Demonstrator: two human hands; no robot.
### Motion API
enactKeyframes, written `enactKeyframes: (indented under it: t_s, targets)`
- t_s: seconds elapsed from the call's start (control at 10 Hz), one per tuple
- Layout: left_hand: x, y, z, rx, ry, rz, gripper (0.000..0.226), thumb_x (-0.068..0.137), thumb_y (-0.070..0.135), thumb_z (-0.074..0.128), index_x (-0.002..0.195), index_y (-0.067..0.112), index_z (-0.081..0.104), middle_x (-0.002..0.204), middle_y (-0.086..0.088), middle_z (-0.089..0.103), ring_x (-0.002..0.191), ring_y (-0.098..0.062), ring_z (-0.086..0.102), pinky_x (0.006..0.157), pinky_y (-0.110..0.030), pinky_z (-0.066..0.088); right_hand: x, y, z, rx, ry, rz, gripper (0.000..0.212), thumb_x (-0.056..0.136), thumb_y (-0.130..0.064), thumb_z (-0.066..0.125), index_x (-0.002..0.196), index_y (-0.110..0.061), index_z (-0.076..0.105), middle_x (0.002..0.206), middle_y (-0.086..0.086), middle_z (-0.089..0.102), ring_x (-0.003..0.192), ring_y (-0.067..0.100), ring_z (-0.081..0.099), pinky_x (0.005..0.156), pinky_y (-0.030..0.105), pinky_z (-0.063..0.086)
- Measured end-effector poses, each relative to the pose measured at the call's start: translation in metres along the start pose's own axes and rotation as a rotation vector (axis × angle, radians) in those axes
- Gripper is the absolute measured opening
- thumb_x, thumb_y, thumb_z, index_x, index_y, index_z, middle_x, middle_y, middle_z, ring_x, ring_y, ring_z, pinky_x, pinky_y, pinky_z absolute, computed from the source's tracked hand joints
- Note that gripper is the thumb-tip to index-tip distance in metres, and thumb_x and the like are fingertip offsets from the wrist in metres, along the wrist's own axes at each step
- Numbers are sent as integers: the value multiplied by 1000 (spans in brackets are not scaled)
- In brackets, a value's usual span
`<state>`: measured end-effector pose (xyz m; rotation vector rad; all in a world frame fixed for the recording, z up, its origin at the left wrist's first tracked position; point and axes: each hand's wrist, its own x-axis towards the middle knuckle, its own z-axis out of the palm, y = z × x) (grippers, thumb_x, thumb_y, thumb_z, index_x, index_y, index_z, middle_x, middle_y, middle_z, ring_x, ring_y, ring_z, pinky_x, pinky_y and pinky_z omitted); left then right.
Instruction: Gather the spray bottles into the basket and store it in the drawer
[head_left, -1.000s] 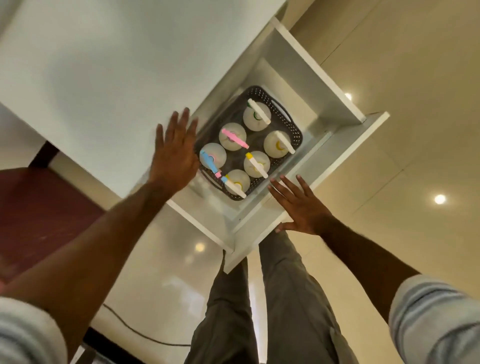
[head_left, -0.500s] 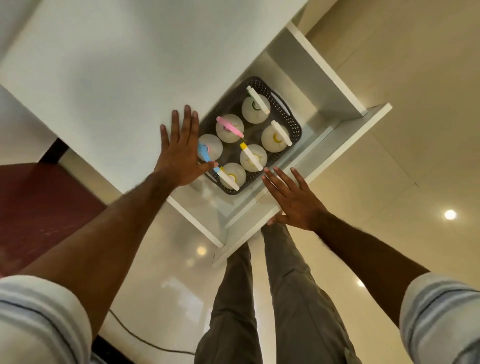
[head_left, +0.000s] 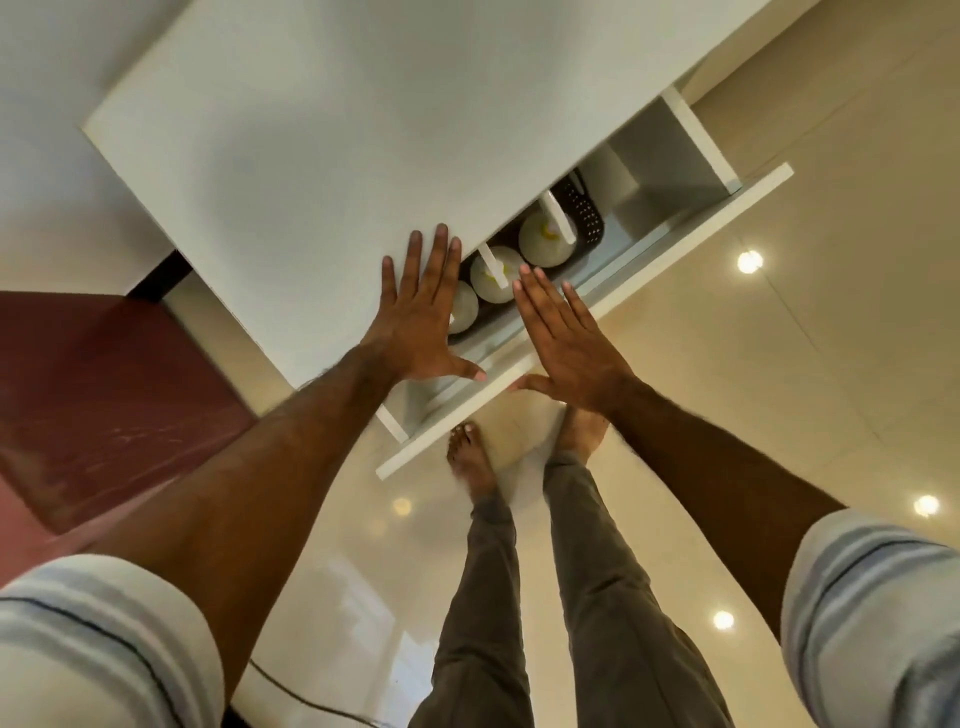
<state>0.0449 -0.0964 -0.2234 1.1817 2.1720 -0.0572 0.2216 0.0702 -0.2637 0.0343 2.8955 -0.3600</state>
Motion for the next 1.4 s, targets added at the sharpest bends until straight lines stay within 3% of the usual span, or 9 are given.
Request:
enactKeyframes:
  t_s: [0.2, 0.4, 0.5, 0.6, 0.7, 0.9, 1.1, 1.2, 1.4]
  targets:
    - [-1, 4, 4, 61, 44, -12, 153, 54, 86, 66, 152, 14, -28, 160, -9, -36, 148, -36, -30, 115, -60, -17, 45, 35, -22, -164, 37, -41, 116, 80, -70, 60, 157, -6, 1, 166, 14, -5, 153, 33, -4, 122, 56, 1]
    - [-4, 10, 4, 179, 153, -34, 112, 88, 37, 66, 155, 10, -20, 165, -15, -20, 152, -40, -16, 122, -61, 0, 69, 67, -52, -207, 148, 90, 89, 77, -41, 79, 146, -7, 33, 163, 15, 19, 153, 33, 14, 120, 59, 4]
    - [-7, 11, 6, 178, 209, -38, 101, 85, 1, 54, 156, 12, -16, 167, -11, -18, 153, -36, -14, 124, -59, 5, 90, 69, -67, -183, 182, -51, 77, 80, -33, 76, 142, -9, 38, 162, 16, 23, 152, 36, 15, 121, 62, 8]
    - [-9, 6, 8, 154, 256, -28, 102, 75, -14, 39, 158, 17, -10, 168, -6, -11, 155, -31, -8, 124, -56, 9, 108, 73, -72, -191, 105, -65, 92, 88, -39, 66, 157, -8, 14, 166, 16, 7, 154, 35, 5, 122, 60, 8]
    - [-8, 3, 8, 143, 290, -33, 105, 73, -19, 40, 159, 21, -6, 169, -3, -6, 156, -28, -3, 125, -53, 13, 117, 78, -70, -203, 94, -60, 88, 95, -42, 55, 158, -10, 3, 167, 15, 4, 154, 32, 5, 123, 56, 11]
    - [-7, 10, 6, 91, 289, -87, 112, 70, -19, 46, 159, 24, -5, 169, 0, -7, 156, -26, -6, 125, -54, 12, 118, 78, -70, -197, 101, -58, 81, 99, -44, 48, 158, -12, 2, 167, 13, 4, 155, 30, 4, 124, 53, 11]
    - [-12, 23, -22, -30, 144, -167, 85, 92, 10, 52, 159, 23, 1, 169, -1, -1, 156, -24, -2, 125, -51, 7, 117, 70, -106, -125, -114, -73, 91, 96, -46, 52, 158, -8, -2, 167, 13, -5, 155, 30, -3, 125, 50, 4]
    - [-34, 43, -51, 8, 189, -320, 72, 101, 36, 42, 159, 15, 4, 168, -9, 11, 155, -27, 9, 126, -51, 7, 114, 61, -151, -155, -130, -112, 88, 98, -51, 46, 157, -5, -2, 167, 14, -4, 155, 28, -2, 125, 49, 2]
    - [-106, 70, -141, 66, 525, -481, 74, 102, 55, 23, 159, 10, 8, 168, -10, 10, 156, -27, 6, 125, -54, 7, 114, 29, -275, -226, 97, -225, 91, 97, -60, 38, 156, 0, 3, 166, 18, 4, 155, 31, 4, 124, 53, 5]
